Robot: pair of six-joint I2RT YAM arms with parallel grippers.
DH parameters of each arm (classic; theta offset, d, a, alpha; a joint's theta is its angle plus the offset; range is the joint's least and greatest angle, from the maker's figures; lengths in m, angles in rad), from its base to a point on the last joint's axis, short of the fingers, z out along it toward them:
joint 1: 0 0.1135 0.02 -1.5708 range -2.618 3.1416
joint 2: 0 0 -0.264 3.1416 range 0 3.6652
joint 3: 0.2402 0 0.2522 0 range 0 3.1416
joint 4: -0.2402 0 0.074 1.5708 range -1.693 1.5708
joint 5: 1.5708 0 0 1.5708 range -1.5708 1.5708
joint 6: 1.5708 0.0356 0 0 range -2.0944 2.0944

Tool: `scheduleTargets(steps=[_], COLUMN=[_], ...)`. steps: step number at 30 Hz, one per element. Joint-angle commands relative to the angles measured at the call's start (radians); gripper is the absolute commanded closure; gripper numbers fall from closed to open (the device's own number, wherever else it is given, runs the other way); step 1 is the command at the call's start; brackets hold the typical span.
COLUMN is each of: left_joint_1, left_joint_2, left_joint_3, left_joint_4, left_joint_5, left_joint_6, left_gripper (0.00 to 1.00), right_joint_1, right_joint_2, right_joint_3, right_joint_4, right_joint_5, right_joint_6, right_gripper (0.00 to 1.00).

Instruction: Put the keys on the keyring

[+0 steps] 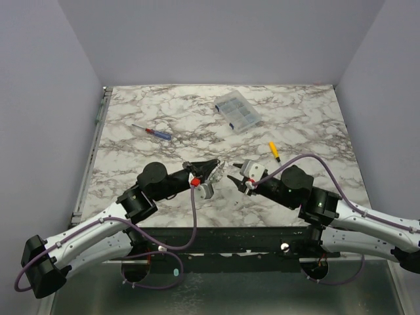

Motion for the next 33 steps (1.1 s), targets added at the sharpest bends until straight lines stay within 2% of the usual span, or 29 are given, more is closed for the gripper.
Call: scheduleTargets(steps=[1, 6, 13, 23, 24, 25, 26, 27, 33], left_joint_1=[0.004, 0.003, 0.007, 0.017, 0.017, 0.014, 0.015, 0.013, -0.043], left_joint_2=[-0.004, 0.025, 0.093, 0.364, 0.394, 0.419, 0.445, 0.47, 0.578], left_joint_3=[0.001, 0.003, 0.015, 0.186, 0.208, 0.232, 0.26, 0.279, 0.447], left_joint_4=[0.03, 0.03, 0.03, 0.028, 0.028, 0.027, 0.027, 0.028, 0.018], left_joint_5=[-0.068, -0.085, -0.149, -0.178, -0.177, -0.173, -0.165, -0.156, -0.147], left_joint_6=[0.023, 0.016, 0.0, -0.216, -0.235, -0.254, -0.271, -0.287, -0.334], left_gripper=[1.0, 1.0, 1.0, 0.97, 0.97, 0.97, 0.97, 0.98, 1.0], right_joint_1=[0.003, 0.003, 0.004, 0.004, 0.004, 0.004, 0.004, 0.003, 0.004], right_joint_2=[-0.013, -0.069, -0.154, -0.267, -0.283, -0.298, -0.311, -0.324, -0.382], right_joint_3=[0.015, -0.002, -0.026, -0.044, -0.047, -0.052, -0.055, -0.057, -0.06], right_joint_4=[0.002, 0.03, 0.043, 0.054, 0.058, 0.061, 0.063, 0.067, 0.072], right_joint_5=[0.027, 0.077, 0.198, 0.33, 0.344, 0.357, 0.369, 0.384, 0.474], right_joint_6=[0.025, 0.047, 0.086, 0.12, 0.121, 0.121, 0.124, 0.123, 0.123], right_gripper=[0.53, 0.49, 0.48, 0.43, 0.4, 0.33, 0.14, 0.02, 0.0])
